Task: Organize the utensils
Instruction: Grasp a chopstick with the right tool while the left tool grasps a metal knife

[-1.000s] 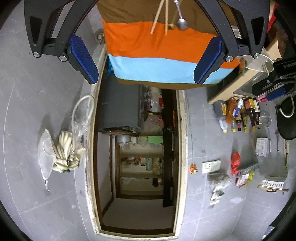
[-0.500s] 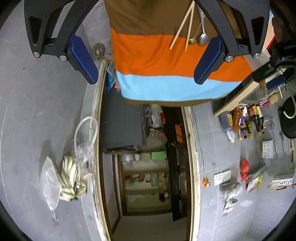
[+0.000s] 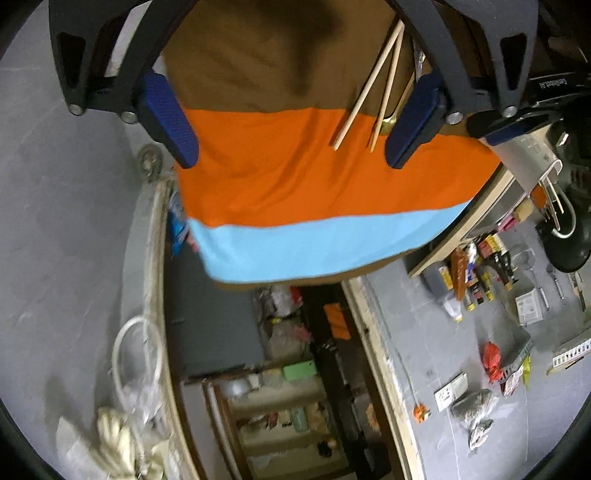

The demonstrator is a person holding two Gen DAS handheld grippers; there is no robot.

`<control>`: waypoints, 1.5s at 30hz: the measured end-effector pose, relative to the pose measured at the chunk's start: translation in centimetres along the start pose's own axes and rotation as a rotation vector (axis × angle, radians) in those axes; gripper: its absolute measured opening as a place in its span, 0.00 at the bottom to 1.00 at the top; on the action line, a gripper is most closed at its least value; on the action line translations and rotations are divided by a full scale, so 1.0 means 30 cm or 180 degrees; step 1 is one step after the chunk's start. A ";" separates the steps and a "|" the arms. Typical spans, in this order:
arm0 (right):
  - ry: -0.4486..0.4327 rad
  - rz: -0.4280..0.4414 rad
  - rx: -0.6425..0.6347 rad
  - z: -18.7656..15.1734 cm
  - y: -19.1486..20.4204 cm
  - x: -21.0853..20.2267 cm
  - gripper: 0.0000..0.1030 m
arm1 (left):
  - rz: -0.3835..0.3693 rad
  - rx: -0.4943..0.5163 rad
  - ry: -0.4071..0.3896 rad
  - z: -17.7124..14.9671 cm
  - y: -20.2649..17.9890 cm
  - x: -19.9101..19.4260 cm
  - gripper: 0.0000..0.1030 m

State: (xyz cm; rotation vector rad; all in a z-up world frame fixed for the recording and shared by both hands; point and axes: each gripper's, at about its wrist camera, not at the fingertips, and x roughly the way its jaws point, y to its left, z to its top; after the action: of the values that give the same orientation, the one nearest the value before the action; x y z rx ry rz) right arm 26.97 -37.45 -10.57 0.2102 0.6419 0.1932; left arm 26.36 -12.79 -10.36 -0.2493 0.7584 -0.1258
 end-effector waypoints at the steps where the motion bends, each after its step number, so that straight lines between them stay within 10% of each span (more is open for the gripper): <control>1: 0.0055 0.0030 -0.0012 -0.012 0.005 0.022 0.81 | -0.0032 -0.0014 0.0044 -0.010 0.002 0.016 0.94; 14: 0.0805 0.0473 0.0017 -0.106 0.072 0.260 0.30 | -0.0470 -0.0347 0.0752 -0.081 0.015 0.184 0.38; 26: 0.1221 0.0574 0.0057 -0.125 0.131 0.361 0.21 | -0.0693 -0.0587 0.0909 -0.054 0.050 0.234 0.11; 36: 0.1535 0.0412 0.0268 -0.122 0.131 0.393 0.09 | -0.0780 -0.0689 0.1000 -0.041 0.049 0.252 0.05; 45: 0.1101 0.0572 0.0685 -0.135 0.124 0.246 0.04 | -0.0805 -0.0434 0.0854 -0.023 0.024 0.150 0.03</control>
State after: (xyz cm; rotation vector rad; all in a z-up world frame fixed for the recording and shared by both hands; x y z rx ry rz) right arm 29.88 -31.53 -17.01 0.4485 0.9898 0.3381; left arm 29.14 -13.13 -14.03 -0.4643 1.0018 -0.3531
